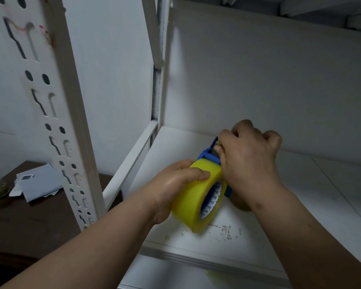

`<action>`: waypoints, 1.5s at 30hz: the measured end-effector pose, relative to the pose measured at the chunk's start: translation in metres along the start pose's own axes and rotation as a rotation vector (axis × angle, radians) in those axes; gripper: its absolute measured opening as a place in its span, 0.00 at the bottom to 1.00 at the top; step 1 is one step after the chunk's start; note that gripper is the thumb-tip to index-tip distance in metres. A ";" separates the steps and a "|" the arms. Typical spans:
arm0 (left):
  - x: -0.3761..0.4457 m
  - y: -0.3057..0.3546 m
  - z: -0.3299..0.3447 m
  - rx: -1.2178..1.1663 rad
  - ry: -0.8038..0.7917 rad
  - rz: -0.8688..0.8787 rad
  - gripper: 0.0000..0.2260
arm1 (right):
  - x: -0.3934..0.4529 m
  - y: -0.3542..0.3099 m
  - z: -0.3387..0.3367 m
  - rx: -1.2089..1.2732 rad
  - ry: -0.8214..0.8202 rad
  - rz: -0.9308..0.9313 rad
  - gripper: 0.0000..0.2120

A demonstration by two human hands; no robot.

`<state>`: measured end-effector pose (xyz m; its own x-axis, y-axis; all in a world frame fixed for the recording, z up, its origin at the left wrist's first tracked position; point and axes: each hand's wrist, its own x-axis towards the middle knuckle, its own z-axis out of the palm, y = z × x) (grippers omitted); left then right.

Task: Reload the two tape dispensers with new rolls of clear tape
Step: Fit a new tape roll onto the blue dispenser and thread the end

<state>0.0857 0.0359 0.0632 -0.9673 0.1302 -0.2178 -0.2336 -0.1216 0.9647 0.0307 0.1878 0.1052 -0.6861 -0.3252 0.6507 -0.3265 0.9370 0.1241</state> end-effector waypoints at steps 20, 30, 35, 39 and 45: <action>0.008 -0.009 -0.005 0.072 -0.038 0.189 0.27 | 0.006 0.014 0.012 0.521 -0.271 0.103 0.07; 0.015 -0.013 -0.010 0.156 0.101 0.139 0.25 | 0.007 0.013 0.014 0.507 -0.273 0.093 0.07; 0.014 -0.011 -0.007 0.140 0.159 0.121 0.28 | 0.010 0.012 0.015 0.493 -0.273 0.080 0.07; 0.014 -0.007 -0.008 0.135 0.148 0.074 0.25 | 0.010 0.012 0.018 0.469 -0.278 0.057 0.07; 0.010 -0.008 -0.017 0.002 -0.038 0.001 0.25 | 0.008 0.017 0.023 0.419 -0.347 0.070 0.06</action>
<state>0.0766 0.0218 0.0512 -0.9630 0.1673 -0.2114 -0.2327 -0.1201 0.9651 0.0046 0.1977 0.0953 -0.8665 -0.3532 0.3527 -0.4546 0.8503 -0.2654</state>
